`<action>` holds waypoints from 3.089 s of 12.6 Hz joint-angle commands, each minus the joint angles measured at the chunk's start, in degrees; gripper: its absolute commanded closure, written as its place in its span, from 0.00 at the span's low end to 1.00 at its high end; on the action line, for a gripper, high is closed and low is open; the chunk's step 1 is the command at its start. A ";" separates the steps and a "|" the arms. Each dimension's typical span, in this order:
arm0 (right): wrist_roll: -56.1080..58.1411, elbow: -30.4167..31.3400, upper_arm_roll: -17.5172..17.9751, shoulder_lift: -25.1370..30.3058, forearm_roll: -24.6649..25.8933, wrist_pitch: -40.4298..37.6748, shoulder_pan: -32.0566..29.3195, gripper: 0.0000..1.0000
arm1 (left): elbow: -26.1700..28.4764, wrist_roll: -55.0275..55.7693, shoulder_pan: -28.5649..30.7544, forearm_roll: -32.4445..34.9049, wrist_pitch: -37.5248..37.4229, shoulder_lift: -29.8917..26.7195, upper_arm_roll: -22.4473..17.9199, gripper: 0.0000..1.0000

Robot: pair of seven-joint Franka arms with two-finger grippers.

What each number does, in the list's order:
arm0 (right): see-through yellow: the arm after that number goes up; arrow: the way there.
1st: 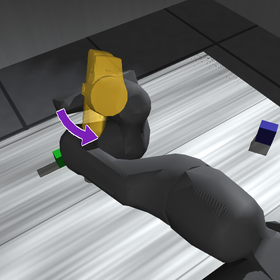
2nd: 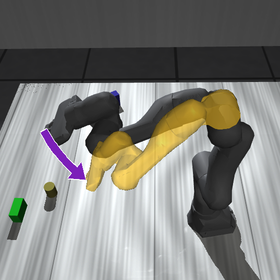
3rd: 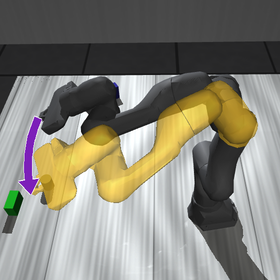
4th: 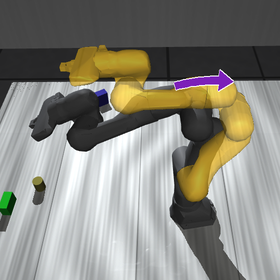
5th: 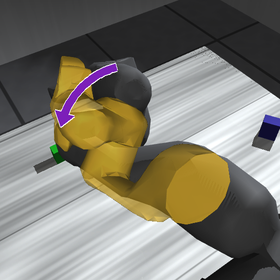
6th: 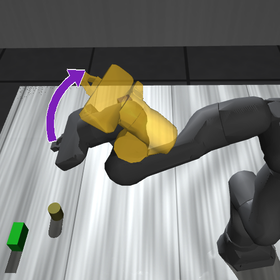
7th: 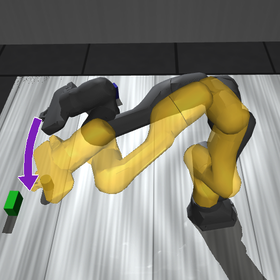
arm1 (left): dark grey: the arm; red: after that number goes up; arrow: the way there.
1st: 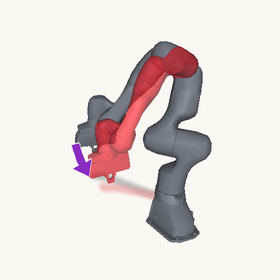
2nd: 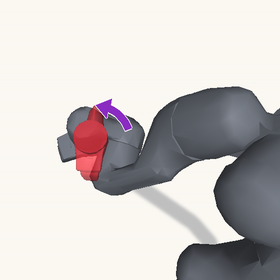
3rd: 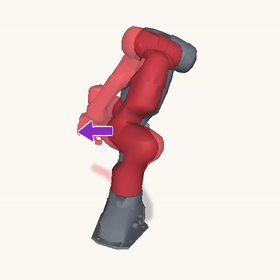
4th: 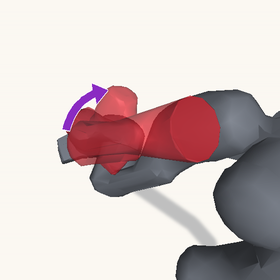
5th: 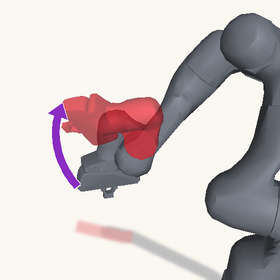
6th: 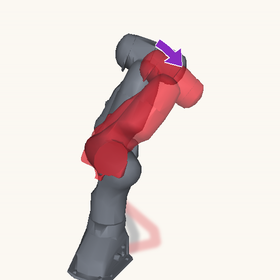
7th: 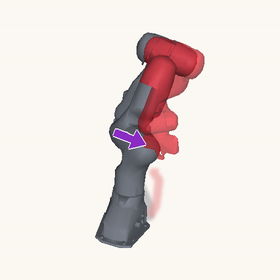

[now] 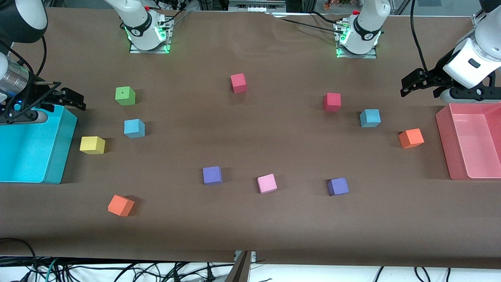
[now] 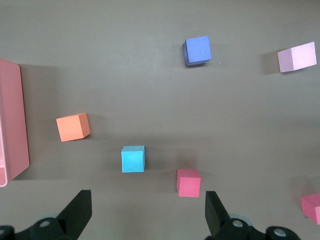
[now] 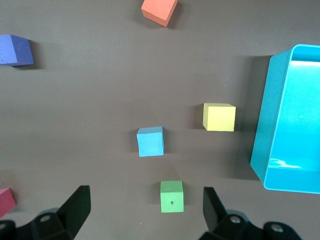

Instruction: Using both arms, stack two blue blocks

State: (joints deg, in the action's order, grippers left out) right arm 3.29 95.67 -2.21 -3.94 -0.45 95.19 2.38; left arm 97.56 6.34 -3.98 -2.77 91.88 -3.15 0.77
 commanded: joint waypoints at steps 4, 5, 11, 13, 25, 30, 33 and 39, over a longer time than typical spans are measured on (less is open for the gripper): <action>-0.04 0.40 0.72 0.52 0.01 -0.10 -0.62 0.01 | -1.40 0.17 0.11 0.57 -1.09 0.43 -0.25 0.00; 0.05 0.48 0.72 0.43 -0.16 -0.27 -0.62 0.01 | -1.14 0.17 0.11 0.75 -1.09 -0.01 -0.25 0.00; 0.05 3.29 0.72 0.87 -0.34 0.43 -0.62 0.01 | -1.14 0.17 -0.32 0.75 -1.09 -0.19 -0.25 0.00; -0.03 6.36 0.63 1.39 -0.34 0.95 -0.62 0.01 | -1.14 0.17 -0.24 0.75 -1.09 -0.19 -0.25 0.00; 1.02 40.46 0.89 -3.95 0.28 46.70 -0.36 0.01 | -1.49 0.17 -0.85 1.01 -1.09 -0.27 -0.16 0.00; 2.68 40.56 2.74 -9.40 0.36 54.47 0.08 0.01 | -1.40 0.17 -1.03 1.01 -1.09 -0.19 -0.25 0.00; 3.66 40.56 2.74 -10.29 0.37 55.54 0.08 0.01 | -1.40 0.17 -1.03 1.01 -1.09 -0.27 -0.33 0.00; 3.92 40.39 2.74 -11.97 0.37 55.01 0.08 0.82 | -1.23 0.17 -0.85 1.01 -1.09 -0.19 -0.51 0.00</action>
State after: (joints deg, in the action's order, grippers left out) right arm 6.23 135.65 0.47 -16.41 -0.31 149.76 2.60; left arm 97.14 6.34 -4.58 -2.77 91.88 -3.31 0.66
